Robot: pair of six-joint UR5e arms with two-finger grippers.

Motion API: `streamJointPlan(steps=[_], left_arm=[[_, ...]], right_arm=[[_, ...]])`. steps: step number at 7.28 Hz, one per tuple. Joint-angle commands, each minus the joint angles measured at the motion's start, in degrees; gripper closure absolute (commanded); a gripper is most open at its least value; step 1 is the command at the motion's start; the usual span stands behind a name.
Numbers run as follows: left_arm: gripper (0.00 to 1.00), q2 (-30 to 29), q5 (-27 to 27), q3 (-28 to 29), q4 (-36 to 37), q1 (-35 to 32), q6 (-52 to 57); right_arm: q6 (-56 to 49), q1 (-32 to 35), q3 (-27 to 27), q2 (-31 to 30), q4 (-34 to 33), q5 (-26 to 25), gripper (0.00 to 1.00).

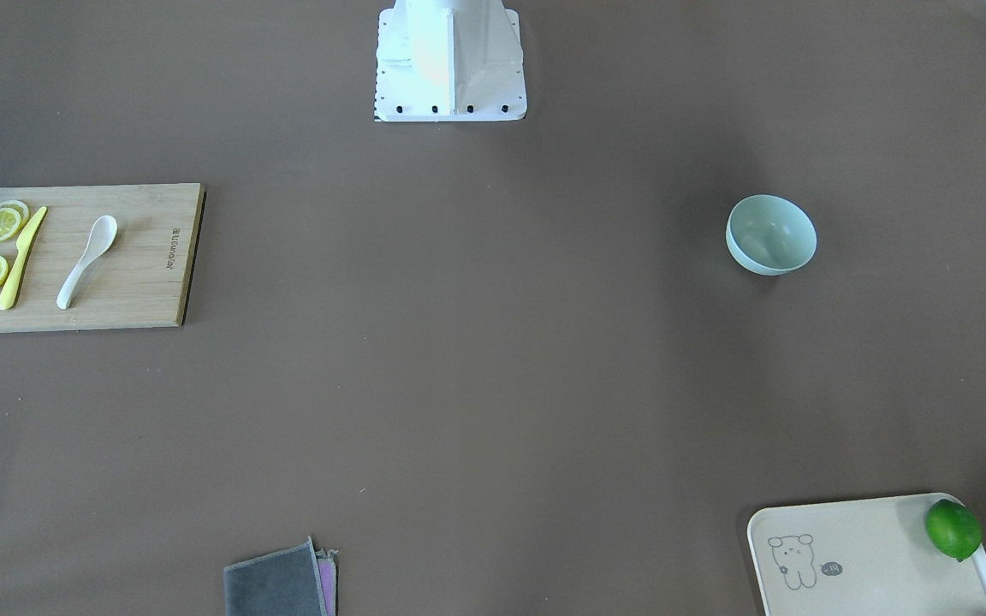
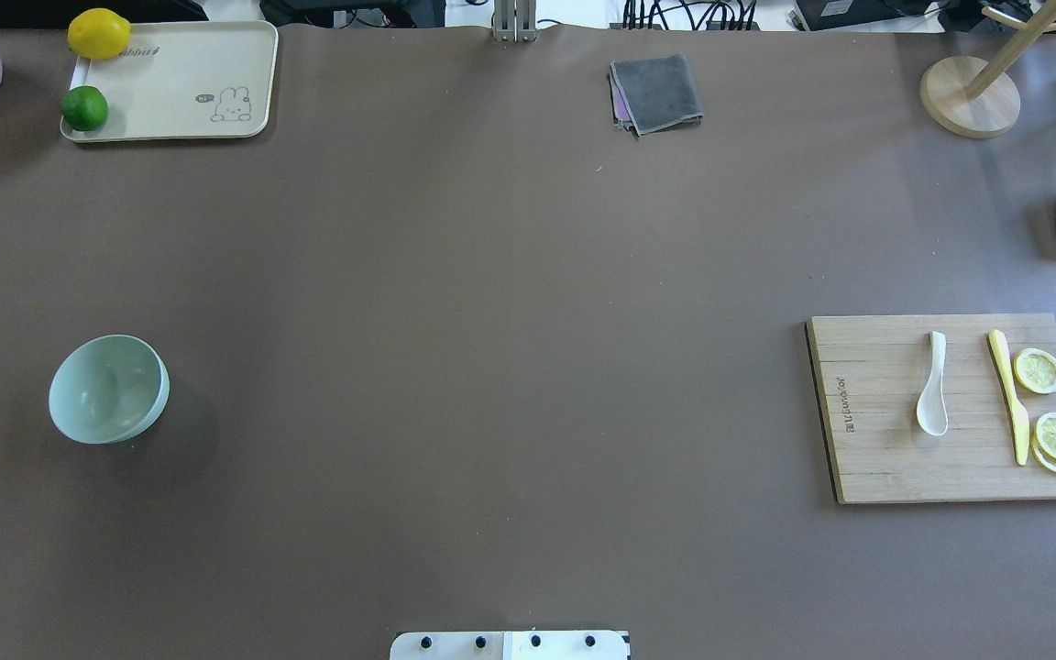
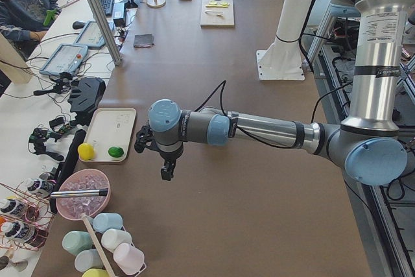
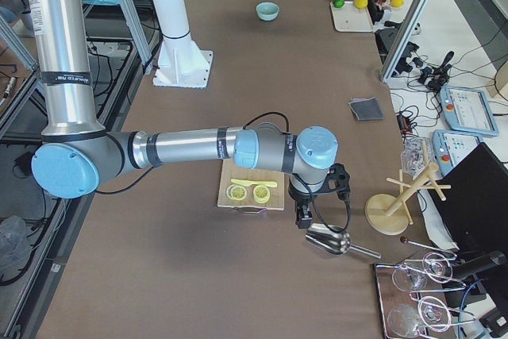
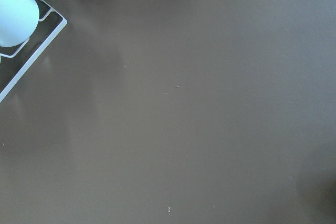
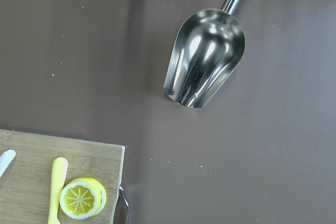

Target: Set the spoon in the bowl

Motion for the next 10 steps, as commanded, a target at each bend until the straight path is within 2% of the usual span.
streamJointPlan(steps=[1, 8, 10], left_arm=[[0.02, 1.6, -0.2, -1.0, -0.1, -0.2, 0.0], [0.02, 2.0, -0.1, -1.3, -0.5, -0.1, 0.0], [0.02, 1.8, 0.2, -1.1, -0.5, -0.1, 0.0]], right_arm=[[-0.1, 0.0, 1.7, -1.5, 0.0, -0.1, 0.0], [-0.1, -0.1, 1.3, -1.6, 0.5, 0.3, 0.0], [-0.1, -0.1, 1.2, -1.6, 0.6, 1.9, 0.0]])
